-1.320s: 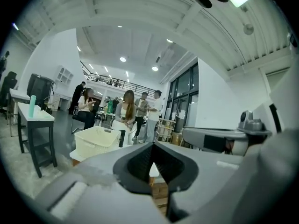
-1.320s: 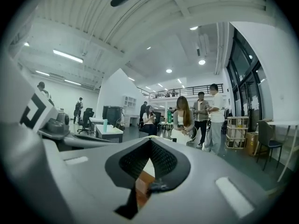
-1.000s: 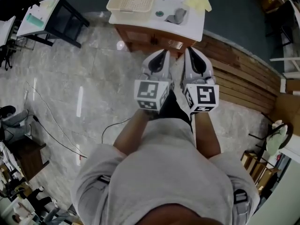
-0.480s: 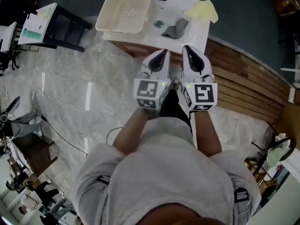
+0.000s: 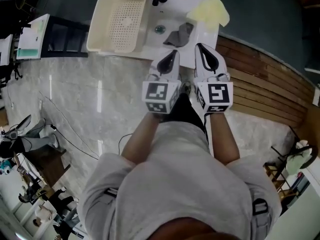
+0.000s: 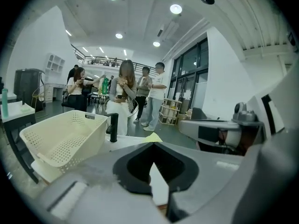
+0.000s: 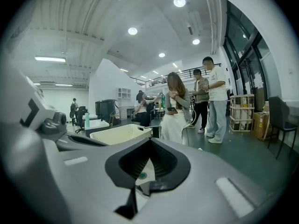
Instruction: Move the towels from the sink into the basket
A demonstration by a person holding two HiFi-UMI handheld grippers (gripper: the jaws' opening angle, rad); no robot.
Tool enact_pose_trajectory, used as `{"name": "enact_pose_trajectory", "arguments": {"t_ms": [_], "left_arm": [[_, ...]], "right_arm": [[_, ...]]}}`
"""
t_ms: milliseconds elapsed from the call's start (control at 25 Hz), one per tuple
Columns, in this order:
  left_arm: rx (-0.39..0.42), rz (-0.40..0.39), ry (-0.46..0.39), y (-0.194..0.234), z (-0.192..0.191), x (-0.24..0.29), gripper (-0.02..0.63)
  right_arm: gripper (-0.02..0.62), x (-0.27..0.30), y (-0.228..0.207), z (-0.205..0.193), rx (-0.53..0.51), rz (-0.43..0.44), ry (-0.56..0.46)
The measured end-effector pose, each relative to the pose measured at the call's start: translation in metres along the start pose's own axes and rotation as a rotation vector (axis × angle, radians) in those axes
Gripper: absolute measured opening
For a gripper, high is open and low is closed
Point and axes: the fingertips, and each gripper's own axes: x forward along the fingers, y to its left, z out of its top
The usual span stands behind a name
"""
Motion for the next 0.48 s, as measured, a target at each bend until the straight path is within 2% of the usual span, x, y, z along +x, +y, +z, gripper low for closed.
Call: {"name": "enact_pose_trajectory", "arguments": {"t_ms": [280, 480], "left_arm": [[0.028, -0.044, 0.114, 0.015, -0.015, 0.049, 0.02], [0.049, -0.09, 0.182, 0.021, -0.022, 0.078, 0.02]], "right_arm": [[0.006, 0.028, -0.025, -0.006, 0.008, -0.053, 0.03], [0.006, 0.046, -0.043, -0.018, 0.054, -0.109, 0.059]]}}
